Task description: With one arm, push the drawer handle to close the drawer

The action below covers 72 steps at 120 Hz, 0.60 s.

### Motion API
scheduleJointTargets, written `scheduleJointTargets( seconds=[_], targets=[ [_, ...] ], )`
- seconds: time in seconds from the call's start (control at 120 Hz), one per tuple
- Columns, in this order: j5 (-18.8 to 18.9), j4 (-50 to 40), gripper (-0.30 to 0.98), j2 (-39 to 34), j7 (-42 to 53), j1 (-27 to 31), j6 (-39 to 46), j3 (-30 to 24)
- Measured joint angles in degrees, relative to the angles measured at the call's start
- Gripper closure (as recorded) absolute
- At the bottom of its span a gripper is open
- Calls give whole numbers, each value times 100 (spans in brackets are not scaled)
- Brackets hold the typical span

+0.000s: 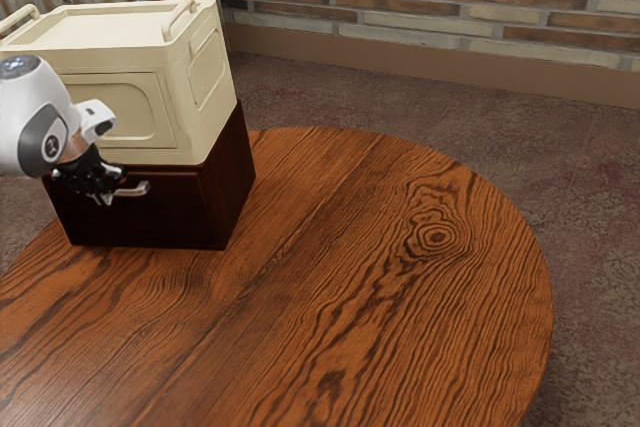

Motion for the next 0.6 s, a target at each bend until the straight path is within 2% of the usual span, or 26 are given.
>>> scheduleJointTargets(
  seconds=[0.283,0.35,0.442,0.483,0.517,0.558,0.6],
  targets=[
    [-72,-39,71,115,0,-10,226,-11],
    [-265,-473,70,-288,-11,26,65,-62],
    [-660,-951,67,-1187,-38,74,-712,-341],
    [-915,-1026,64,-1501,-49,-107,-1163,-588],
    [-1137,-959,59,-1649,-58,-463,-1487,-698],
    [-1351,-535,50,-1665,-68,-1057,-1859,-773],
    [-1482,256,41,-1403,-77,-1406,-2305,-824]
  ],
)
